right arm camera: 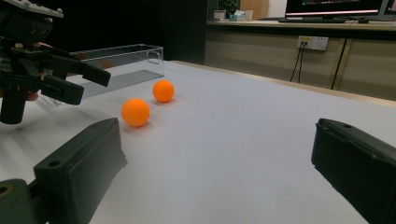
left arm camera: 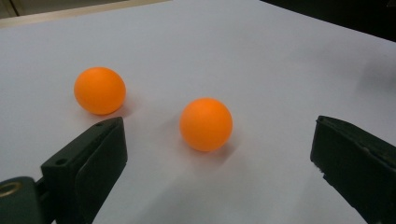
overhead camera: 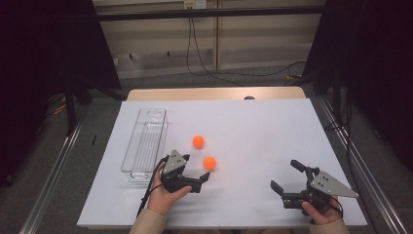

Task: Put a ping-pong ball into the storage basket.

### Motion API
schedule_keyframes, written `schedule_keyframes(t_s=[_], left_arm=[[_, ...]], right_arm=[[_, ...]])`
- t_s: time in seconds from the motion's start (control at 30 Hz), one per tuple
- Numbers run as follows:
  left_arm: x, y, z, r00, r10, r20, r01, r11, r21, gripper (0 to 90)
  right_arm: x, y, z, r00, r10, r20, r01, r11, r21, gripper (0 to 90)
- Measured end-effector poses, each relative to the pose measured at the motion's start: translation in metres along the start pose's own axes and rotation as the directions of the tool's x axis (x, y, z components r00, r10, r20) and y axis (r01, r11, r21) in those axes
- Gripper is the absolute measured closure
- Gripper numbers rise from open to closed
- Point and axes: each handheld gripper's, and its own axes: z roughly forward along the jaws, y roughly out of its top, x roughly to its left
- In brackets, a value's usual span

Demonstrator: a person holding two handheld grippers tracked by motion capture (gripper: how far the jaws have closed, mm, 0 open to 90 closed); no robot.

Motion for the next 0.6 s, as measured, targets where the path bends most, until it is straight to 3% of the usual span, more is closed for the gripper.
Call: schedule_keyframes(t_s=[0.6], left_arm=[[0.0001, 0.0009, 0.006, 0.9999, -0.011, -0.007, 0.011, 0.9995, 0.029, 4.3]], right_arm=[[0.0001, 0.0, 0.0002, 1.0, 0.002, 0.0, -0.002, 1.0, 0.001, 1.5]])
